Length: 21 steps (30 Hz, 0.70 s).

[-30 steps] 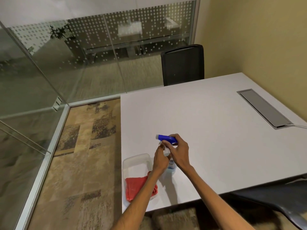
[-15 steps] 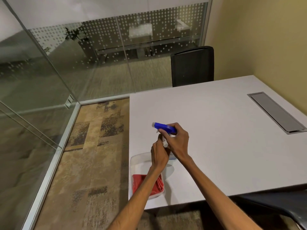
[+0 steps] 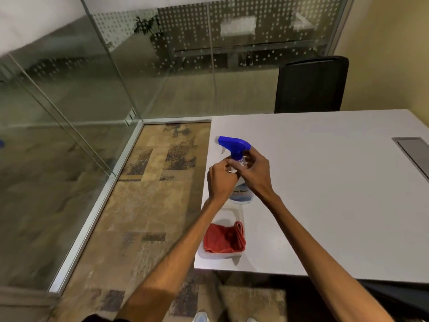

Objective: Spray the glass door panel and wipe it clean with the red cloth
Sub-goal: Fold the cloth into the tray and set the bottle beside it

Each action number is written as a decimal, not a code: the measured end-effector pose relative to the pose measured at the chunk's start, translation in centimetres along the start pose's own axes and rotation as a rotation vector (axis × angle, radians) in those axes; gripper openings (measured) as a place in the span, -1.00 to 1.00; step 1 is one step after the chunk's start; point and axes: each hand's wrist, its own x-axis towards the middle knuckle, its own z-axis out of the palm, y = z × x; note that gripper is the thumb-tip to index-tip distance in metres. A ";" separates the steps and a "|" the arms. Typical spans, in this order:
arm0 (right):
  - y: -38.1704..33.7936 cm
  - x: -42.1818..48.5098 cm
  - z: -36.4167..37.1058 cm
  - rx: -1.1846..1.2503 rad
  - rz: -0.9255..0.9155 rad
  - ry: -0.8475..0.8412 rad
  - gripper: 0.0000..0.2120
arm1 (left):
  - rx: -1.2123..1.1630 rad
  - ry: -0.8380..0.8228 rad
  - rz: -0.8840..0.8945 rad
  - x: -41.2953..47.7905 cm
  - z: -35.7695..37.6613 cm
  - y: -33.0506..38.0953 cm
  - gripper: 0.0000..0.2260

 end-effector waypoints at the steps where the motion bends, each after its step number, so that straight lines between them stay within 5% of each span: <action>1: -0.1 0.1 0.4 -0.006 -0.007 -0.011 -0.54 | -0.002 0.004 -0.008 0.1 -0.4 -0.3 -0.82; 9: 0.7 -0.3 3.2 0.009 0.050 -0.123 -0.52 | -0.093 -0.224 -0.185 0.0 -3.4 -4.6 -0.55; 21: 5.2 -3.0 6.0 0.033 0.200 -0.240 -0.55 | -0.024 -0.220 -0.328 -1.6 -3.5 -10.1 -0.67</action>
